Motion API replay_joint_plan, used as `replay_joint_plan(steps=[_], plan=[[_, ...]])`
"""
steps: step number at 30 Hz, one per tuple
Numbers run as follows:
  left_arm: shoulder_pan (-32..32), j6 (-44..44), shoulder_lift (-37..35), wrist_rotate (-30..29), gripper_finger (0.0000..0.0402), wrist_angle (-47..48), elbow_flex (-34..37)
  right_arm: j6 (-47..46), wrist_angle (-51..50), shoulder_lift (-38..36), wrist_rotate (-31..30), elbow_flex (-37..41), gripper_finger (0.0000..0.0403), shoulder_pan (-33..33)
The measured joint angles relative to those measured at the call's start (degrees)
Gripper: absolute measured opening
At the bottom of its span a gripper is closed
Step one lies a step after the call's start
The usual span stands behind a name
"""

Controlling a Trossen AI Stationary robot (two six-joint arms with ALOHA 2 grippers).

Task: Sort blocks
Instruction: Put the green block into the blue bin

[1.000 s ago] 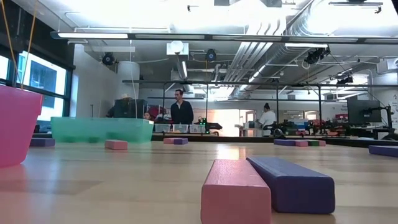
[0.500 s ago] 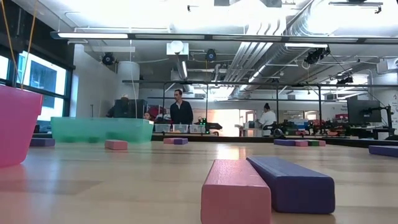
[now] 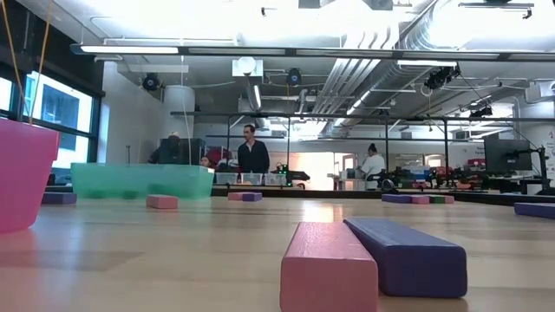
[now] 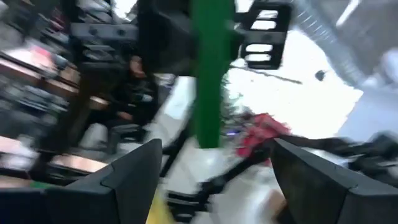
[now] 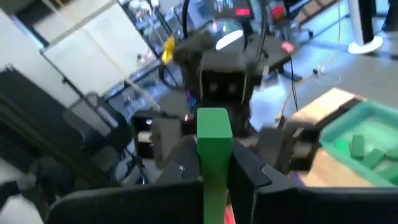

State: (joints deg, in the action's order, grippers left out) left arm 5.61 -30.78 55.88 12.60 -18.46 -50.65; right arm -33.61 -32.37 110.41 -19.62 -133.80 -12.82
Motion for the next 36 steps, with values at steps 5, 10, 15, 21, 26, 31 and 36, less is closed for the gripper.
replay_joint_plan(steps=[5,10,15,21,26,31,36], plan=[[0.9,4.1,1.7,-5.1,0.0287,0.3,0.0,-1.4,-2.9,1.9,0.6,0.2,0.0012,-0.4],[1.6,2.2,4.4,-4.0,0.0287,0.8,0.0,-1.1,-3.5,2.6,-0.2,0.2,0.0012,0.9],[2.7,5.7,6.3,-5.7,0.0279,0.9,0.0,-0.9,-3.2,2.6,0.9,0.2,0.0012,1.3],[1.7,7.9,5.0,-6.5,0.0206,1.2,0.0,-1.0,-5.9,2.6,1.2,0.2,0.0012,1.1],[0.3,8.5,3.2,-4.8,0.0142,2.0,-0.1,-1.0,-6.0,2.6,1.2,0.2,0.0012,1.2],[-0.2,11.7,1.8,-4.2,0.0084,6.3,-0.1,-0.9,-6.0,2.6,1.0,0.2,0.0012,1.3],[-1.3,10.7,1.8,-3.6,0.0024,6.5,-0.1,0.2,-6.3,2.6,1.2,0.2,0.0012,1.4]])
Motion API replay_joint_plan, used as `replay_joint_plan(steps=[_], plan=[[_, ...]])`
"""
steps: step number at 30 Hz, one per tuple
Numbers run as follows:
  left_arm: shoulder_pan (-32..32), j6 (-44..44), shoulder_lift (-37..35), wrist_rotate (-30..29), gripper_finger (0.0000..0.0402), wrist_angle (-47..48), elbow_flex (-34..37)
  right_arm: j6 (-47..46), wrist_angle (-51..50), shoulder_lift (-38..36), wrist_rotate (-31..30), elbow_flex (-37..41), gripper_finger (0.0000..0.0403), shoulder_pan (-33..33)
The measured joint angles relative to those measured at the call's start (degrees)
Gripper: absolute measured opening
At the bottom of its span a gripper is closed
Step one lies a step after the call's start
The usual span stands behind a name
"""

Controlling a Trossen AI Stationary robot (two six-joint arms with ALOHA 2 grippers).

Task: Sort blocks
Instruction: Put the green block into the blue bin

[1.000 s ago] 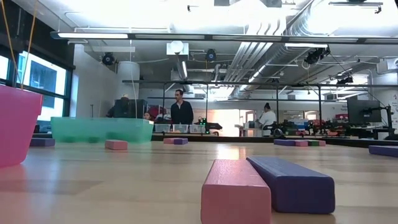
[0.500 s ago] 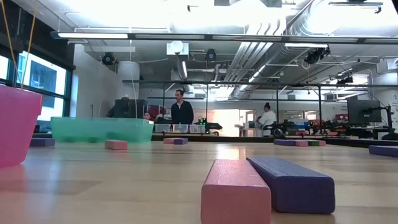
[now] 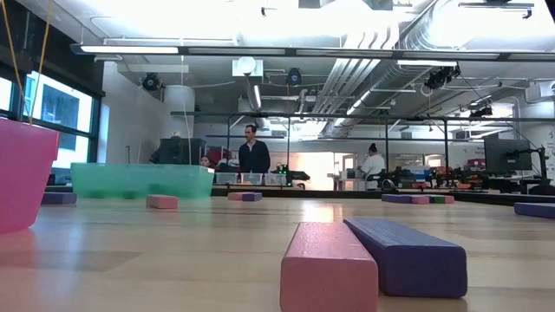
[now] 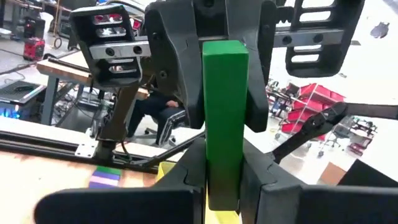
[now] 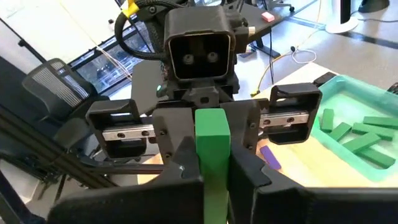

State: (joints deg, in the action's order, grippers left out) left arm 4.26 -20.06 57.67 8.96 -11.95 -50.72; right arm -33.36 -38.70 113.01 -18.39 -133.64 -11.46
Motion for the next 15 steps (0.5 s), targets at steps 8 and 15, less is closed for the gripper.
replay_joint_plan(steps=[8,15], plan=[[-1.5,1.4,0.0,2.6,0.0024,0.5,0.0,-1.1,3.5,0.0,0.0,-0.7,0.0114,0.1],[-6.6,5.1,-4.5,-0.8,0.0024,15.8,0.0,3.6,2.4,-2.8,-5.1,-1.4,0.0229,0.0]])
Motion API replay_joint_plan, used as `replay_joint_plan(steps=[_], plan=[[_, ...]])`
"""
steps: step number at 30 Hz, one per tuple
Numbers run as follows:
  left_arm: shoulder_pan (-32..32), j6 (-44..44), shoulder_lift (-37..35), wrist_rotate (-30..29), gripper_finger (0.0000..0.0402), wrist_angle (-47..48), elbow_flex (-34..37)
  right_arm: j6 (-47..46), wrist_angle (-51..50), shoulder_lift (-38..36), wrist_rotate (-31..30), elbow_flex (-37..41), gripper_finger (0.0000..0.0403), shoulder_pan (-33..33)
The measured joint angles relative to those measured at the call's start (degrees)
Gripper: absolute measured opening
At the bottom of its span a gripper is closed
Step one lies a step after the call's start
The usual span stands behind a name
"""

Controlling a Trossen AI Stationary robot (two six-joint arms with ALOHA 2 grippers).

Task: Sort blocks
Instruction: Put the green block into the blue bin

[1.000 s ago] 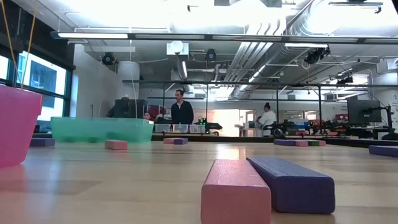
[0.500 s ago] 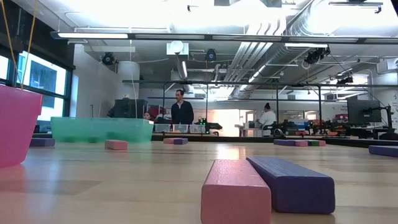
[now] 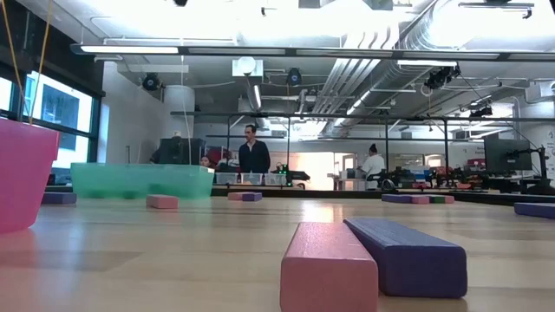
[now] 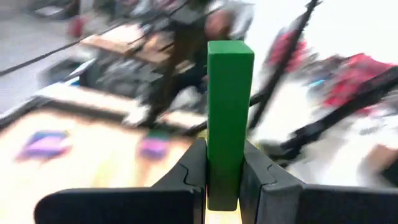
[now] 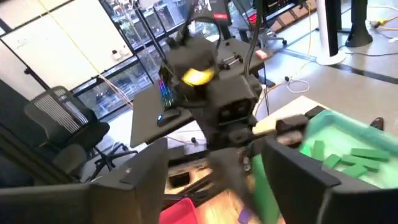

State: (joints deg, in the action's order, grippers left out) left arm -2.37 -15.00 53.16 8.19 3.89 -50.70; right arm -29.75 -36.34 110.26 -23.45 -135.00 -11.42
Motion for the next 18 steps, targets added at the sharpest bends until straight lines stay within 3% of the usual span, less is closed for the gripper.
replay_joint_plan(steps=[5,7,8,11,13,18], plan=[[-9.7,1.8,-4.9,-17.6,0.0024,20.3,1.2,-0.3,-3.4,-4.3,-2.8,-0.1,0.0241,-1.2],[-17.5,-0.7,-4.8,-20.6,0.0024,27.5,3.6,-0.6,-5.3,-5.6,-4.7,-0.1,0.0242,-2.4],[-22.2,-1.5,-4.2,-19.0,0.0024,30.0,5.4,-1.3,-6.4,-5.9,-5.8,-0.1,0.0242,-2.8],[-35.5,-1.7,0.3,-6.4,0.0024,30.8,12.3,-2.6,-8.8,-6.6,-10.2,-0.1,0.0243,-4.7],[-42.9,-0.5,5.0,-2.6,0.0024,29.9,15.6,-3.1,-9.9,-6.6,-12.5,0.0,0.0243,-5.6],[-50.8,3.0,11.5,2.5,0.0024,28.1,15.7,-6.2,-12.3,-6.3,-13.8,0.0,0.0243,-7.6]])
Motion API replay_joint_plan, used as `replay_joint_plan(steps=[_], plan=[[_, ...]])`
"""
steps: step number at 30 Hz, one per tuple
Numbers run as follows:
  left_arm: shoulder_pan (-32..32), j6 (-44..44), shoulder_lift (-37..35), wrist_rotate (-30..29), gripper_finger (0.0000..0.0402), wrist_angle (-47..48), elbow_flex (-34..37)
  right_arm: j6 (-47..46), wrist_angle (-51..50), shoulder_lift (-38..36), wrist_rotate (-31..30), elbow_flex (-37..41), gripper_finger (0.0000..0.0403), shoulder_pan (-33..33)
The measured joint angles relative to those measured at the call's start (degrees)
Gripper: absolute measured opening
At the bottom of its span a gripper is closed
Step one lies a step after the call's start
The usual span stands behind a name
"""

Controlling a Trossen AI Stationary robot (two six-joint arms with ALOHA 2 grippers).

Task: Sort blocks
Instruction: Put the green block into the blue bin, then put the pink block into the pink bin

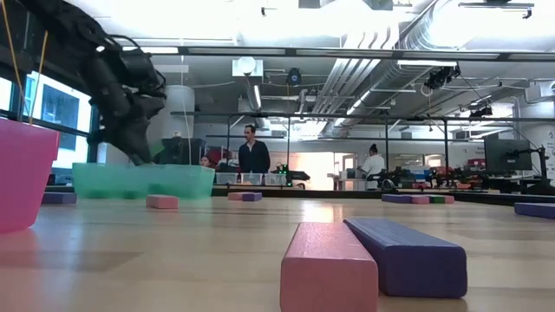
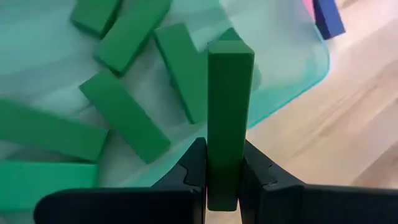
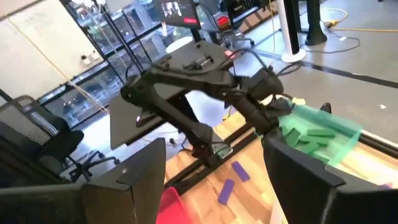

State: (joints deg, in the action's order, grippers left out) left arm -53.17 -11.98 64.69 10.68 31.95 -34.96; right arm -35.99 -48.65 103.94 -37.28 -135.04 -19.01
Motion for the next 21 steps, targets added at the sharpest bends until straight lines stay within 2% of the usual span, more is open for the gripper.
replay_joint_plan(steps=[5,8,13,21], plan=[[-0.4,0.3,-0.1,-2.7,0.0028,-5.4,-3.3,-1.2,-0.3,0.0,-1.5,0.9,0.0243,-1.2],[-0.4,-0.1,-0.5,-2.7,0.0032,-4.8,-6.0,-1.6,-1.1,0.1,-1.8,1.0,0.0243,-1.7],[-0.4,3.4,-0.7,-10.5,0.0033,-4.6,-7.3,-2.7,-1.7,0.1,-1.9,1.0,0.0243,-2.4],[0.6,8.0,-1.2,-9.9,0.0140,-2.9,-7.4,-2.6,-2.8,0.1,-1.3,1.0,0.0243,-2.6]])
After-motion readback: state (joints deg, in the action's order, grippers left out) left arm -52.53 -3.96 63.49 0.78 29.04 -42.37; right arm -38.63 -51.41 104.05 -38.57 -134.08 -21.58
